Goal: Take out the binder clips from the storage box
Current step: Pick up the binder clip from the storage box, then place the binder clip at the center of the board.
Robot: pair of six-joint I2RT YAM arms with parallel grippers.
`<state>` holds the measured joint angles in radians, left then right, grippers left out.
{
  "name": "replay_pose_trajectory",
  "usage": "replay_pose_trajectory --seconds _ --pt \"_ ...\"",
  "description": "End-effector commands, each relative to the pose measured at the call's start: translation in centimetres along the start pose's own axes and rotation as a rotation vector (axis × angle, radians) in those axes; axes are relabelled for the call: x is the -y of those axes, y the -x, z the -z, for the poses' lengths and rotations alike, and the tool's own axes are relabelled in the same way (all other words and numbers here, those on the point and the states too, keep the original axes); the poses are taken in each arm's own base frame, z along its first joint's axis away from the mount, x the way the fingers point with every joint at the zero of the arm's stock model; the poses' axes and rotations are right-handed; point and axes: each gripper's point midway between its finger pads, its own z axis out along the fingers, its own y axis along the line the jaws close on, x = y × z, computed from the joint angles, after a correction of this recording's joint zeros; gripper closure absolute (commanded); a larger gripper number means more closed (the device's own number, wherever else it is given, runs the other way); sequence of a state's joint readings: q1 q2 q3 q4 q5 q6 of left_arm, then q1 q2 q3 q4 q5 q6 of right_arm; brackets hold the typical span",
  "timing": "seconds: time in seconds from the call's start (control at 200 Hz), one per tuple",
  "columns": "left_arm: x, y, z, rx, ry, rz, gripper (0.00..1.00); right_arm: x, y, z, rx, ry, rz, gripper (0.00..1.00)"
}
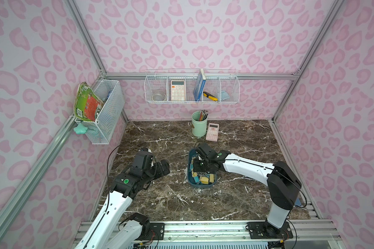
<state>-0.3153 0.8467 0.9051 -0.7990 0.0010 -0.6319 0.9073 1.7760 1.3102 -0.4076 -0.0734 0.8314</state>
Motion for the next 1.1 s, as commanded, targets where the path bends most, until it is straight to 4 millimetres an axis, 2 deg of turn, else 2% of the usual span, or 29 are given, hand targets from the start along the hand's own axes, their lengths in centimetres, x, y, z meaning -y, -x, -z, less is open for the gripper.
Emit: replay_pose_trajectory --seconds 0.0,0.135,0.29,0.44,0.56,0.66,0.78,0.885,1.005,1.1 --pt "-0.3 0.3 0.3 0.008 0.024 -0.001 0.01 -1.1 0.8 1.3 0.035 0.039 0.044 1.00" --pt "-0.3 0.9 0.7 0.030 0.035 0.007 0.01 -2.4 1.8 2.4 0.067 0.078 0.054 1.00" --pt "0.1 1.3 0.7 0.030 0.026 0.012 0.01 -1.5 3.8 5.1 0.150 0.051 0.048 1.00" --pt "0.9 1.6 0.1 0.010 0.006 0.010 0.01 2.8 5.4 8.5 0.249 -0.021 -0.025 1.00" --pt "1.7 1.8 -0.8 -0.015 -0.010 0.010 0.03 8.3 5.7 10.7 0.318 -0.058 -0.128 1.00" --pt "2.3 1.9 -1.6 -0.042 -0.013 0.015 0.05 12.4 5.7 11.6 0.378 -0.038 -0.197 1.00" --pt "3.2 1.9 -2.7 -0.081 -0.019 0.013 0.06 16.3 5.4 11.7 0.421 -0.009 -0.251 1.00" --pt "4.3 1.6 -3.8 -0.118 -0.017 -0.003 0.07 18.5 5.7 11.3 0.445 0.000 -0.270 1.00" --pt "5.4 1.1 -5.0 -0.161 -0.007 -0.012 0.10 20.0 5.9 9.7 0.409 0.030 -0.288 1.00" --pt "6.4 0.7 -5.7 -0.189 -0.008 -0.018 0.11 20.4 6.1 8.1 0.356 0.060 -0.285 1.00"
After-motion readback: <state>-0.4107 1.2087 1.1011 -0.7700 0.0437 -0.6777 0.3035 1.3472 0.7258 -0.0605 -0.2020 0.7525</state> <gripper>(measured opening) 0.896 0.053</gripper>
